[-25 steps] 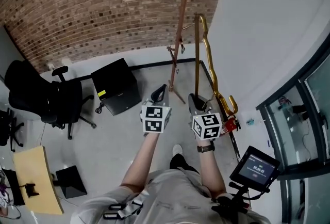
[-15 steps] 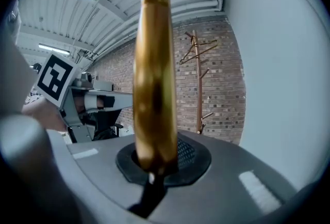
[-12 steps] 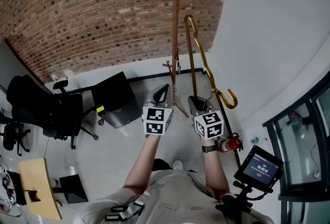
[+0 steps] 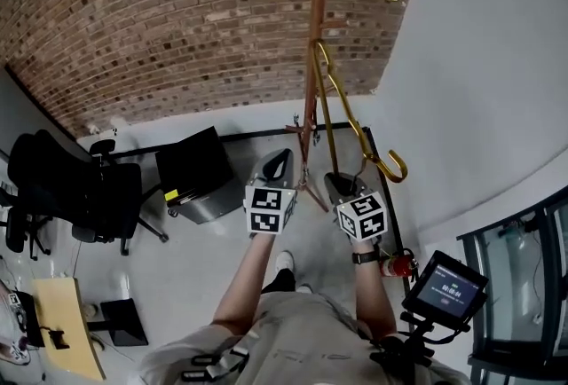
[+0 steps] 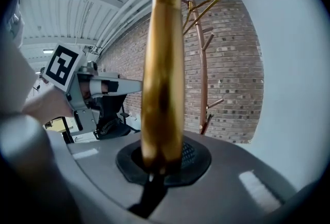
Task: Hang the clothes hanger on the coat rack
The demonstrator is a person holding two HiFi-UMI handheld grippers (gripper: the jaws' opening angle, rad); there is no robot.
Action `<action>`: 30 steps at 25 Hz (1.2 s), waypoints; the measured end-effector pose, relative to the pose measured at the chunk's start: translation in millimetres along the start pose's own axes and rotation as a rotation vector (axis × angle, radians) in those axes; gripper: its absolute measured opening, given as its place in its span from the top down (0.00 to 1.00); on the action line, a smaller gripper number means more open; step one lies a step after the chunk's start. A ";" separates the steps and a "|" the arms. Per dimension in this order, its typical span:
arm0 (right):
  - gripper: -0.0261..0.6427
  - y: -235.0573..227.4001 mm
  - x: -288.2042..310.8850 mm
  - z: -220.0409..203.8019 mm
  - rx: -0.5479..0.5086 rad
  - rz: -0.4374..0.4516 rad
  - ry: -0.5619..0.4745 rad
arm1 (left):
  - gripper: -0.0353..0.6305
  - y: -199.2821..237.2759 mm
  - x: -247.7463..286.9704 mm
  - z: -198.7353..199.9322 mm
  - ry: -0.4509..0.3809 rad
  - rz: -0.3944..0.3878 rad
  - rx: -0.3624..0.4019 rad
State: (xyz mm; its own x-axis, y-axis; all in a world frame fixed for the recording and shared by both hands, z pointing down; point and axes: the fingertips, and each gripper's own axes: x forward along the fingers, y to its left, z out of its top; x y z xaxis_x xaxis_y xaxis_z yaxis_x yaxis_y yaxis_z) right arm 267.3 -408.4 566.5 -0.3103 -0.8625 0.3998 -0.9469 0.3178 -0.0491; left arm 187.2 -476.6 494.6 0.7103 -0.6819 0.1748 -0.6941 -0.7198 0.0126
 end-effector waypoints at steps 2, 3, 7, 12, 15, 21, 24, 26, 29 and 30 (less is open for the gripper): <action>0.96 -10.5 19.3 10.3 -0.032 0.028 0.011 | 0.95 12.6 16.9 3.7 -0.005 0.002 -0.006; 0.96 -15.9 29.1 16.4 -0.049 0.042 0.016 | 0.95 19.1 25.4 6.4 -0.011 0.003 -0.003; 0.96 -21.1 59.0 36.9 -0.105 0.161 0.064 | 0.95 44.2 48.2 17.5 -0.041 0.005 0.018; 0.96 -31.3 78.7 62.6 -0.202 0.324 0.109 | 0.95 65.1 71.5 32.4 -0.071 -0.020 0.032; 0.95 -43.5 88.7 68.2 -0.239 0.438 0.182 | 0.95 72.5 90.7 24.7 -0.019 -0.017 0.021; 0.95 -80.6 114.7 92.1 -0.226 0.600 0.252 | 0.95 79.2 124.2 29.8 -0.021 0.029 0.034; 0.95 -85.7 125.3 94.0 -0.210 0.671 0.289 | 0.95 81.5 126.8 33.2 -0.028 0.067 0.030; 0.95 -89.1 133.0 95.2 -0.170 0.719 0.283 | 0.95 86.1 132.5 28.1 -0.011 0.098 0.021; 0.95 -98.4 141.0 92.1 -0.131 0.765 0.274 | 0.95 90.9 139.6 17.8 0.012 0.141 0.002; 0.95 -101.7 142.8 91.0 -0.131 0.774 0.275 | 0.95 92.5 140.8 15.7 0.015 0.154 -0.003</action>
State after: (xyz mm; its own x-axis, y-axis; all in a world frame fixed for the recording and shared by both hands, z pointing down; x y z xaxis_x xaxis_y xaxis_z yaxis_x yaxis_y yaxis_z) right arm 311.6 -599.8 545.3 -0.8217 -0.2598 0.5073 -0.4518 0.8395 -0.3018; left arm 224.8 -641.3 504.9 0.5938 -0.7819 0.1900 -0.7949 -0.6066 -0.0124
